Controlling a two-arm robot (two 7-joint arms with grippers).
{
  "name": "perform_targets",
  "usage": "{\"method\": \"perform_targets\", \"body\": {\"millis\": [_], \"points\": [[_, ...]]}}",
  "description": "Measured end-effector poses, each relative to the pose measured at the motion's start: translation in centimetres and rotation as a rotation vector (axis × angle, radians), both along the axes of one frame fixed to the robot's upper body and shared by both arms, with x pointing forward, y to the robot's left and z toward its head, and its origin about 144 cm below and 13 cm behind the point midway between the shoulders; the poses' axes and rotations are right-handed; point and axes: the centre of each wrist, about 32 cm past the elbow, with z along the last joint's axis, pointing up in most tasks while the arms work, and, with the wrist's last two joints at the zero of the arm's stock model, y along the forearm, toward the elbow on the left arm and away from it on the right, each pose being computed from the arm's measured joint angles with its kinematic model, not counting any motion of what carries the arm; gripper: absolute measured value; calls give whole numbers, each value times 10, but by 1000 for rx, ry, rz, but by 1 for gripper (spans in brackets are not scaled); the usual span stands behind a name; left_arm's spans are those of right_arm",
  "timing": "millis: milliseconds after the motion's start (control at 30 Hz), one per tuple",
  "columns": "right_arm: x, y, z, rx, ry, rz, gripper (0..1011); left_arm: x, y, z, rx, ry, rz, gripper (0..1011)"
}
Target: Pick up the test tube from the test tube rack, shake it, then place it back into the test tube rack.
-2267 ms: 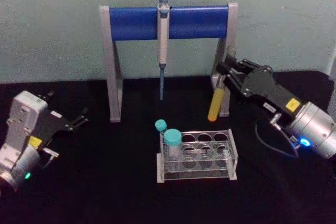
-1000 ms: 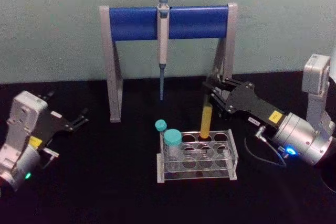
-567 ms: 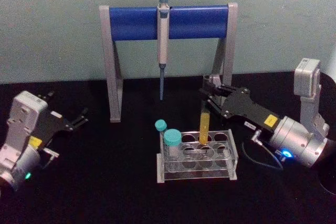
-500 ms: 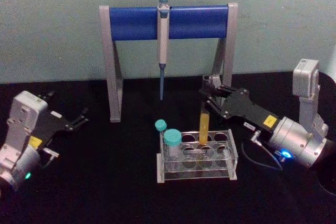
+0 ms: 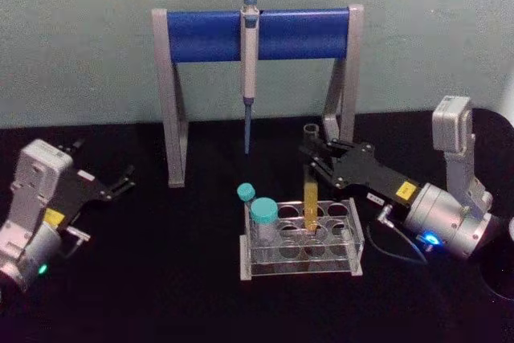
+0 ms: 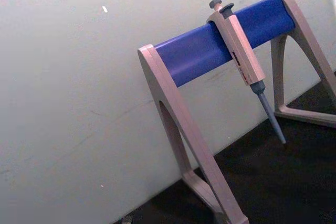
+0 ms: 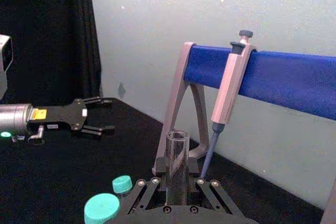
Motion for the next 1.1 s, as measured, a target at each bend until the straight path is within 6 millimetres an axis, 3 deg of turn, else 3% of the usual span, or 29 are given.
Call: {"method": "perform_targets", "body": {"millis": [1100], "points": [[5, 4, -6, -52, 49, 1, 223, 0, 0, 0, 0, 0, 0, 1001]]}}
